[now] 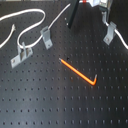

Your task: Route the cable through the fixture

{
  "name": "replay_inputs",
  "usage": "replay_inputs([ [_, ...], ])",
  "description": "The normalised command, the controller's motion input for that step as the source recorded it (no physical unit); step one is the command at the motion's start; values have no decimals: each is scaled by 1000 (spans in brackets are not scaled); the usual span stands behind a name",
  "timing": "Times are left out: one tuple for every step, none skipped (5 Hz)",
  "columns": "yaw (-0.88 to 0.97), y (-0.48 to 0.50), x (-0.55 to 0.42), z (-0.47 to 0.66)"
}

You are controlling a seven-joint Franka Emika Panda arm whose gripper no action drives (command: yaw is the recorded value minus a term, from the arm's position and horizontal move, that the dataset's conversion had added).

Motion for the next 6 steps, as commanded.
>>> replay_inputs([
  [263, 154, -352, 61],
  [391, 245, -257, 91],
  [-14, 0, 0, 0],
  [-808, 25, 1, 50],
  [-826, 13, -2, 116],
  [-480, 63, 91, -1],
])
